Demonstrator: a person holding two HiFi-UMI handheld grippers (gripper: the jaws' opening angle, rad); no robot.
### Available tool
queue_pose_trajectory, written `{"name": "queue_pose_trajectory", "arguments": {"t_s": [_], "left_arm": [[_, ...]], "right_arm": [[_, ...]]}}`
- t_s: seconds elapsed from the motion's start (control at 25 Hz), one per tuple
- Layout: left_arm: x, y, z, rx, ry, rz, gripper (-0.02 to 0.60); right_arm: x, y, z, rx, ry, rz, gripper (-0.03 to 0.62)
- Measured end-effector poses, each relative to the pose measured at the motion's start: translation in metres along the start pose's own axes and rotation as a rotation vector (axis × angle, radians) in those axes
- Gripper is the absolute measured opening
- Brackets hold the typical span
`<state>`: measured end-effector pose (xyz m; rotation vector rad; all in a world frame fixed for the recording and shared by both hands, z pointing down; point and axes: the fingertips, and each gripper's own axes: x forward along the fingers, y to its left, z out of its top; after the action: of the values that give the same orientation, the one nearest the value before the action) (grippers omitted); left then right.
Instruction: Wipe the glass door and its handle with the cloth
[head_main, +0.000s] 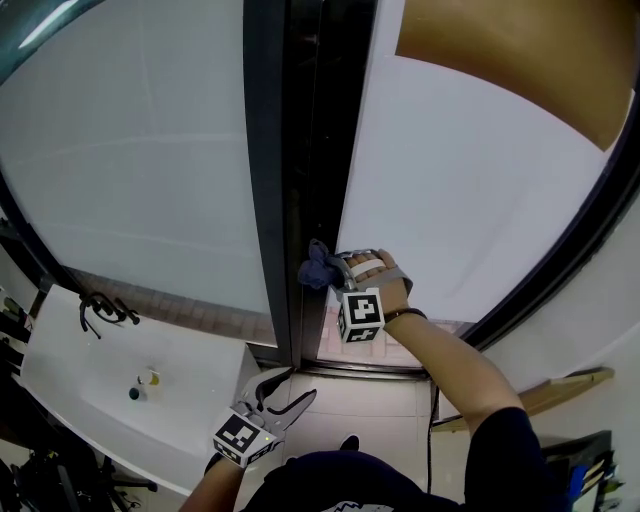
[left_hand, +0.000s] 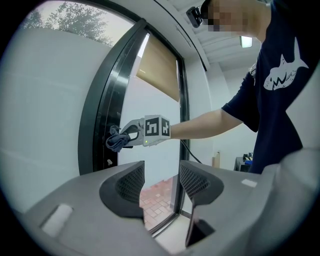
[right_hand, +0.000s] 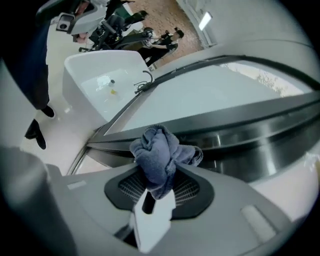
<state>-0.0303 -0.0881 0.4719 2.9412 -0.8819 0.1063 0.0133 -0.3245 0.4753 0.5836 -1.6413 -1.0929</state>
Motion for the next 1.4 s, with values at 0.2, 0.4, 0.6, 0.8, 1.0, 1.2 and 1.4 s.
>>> {"name": "queue_pose_trajectory", "arguments": {"t_s": [0.2, 0.4, 0.6, 0.8, 1.0, 1.2, 1.4], "left_arm": [[-0.011, 0.007, -0.004, -0.008, -0.001, 0.041, 0.215], [-0.019, 0.012, -0.007, -0.019, -0.003, 0.064, 0.215], [-0.015, 0.007, -0.008, -0.018, 0.006, 0.036, 0.214], [-0.006, -0.001, -0.002, -0.004, -0.011, 0.001, 0.215], [0.0, -0.003, -0.003, -0.005, 0.008, -0.014, 0.215], [-0.004, 0.003, -0.005, 0.003, 0.008, -0.001, 0.216], [-0.008, 0.011, -0.005, 0.001, 0.018, 0.027, 0.222]], "right_arm": [[0.042, 0.005, 0.01, -0.242, 0.072, -0.022, 0.132], [0.045, 0.014, 0.001, -0.339, 0.1, -0.027, 0.132], [0.027, 0.023, -0.028, -0.326, 0.132, -0.002, 0.132], [0.006, 0.032, -0.067, -0.291, 0.185, 0.013, 0.132], [-0.008, 0.034, -0.099, -0.201, 0.252, 0.001, 0.132], [-0.018, 0.049, -0.099, 0.411, 0.126, 0.084, 0.132], [0.005, 0.065, -0.077, 0.912, -0.013, 0.198, 0.132]]}}
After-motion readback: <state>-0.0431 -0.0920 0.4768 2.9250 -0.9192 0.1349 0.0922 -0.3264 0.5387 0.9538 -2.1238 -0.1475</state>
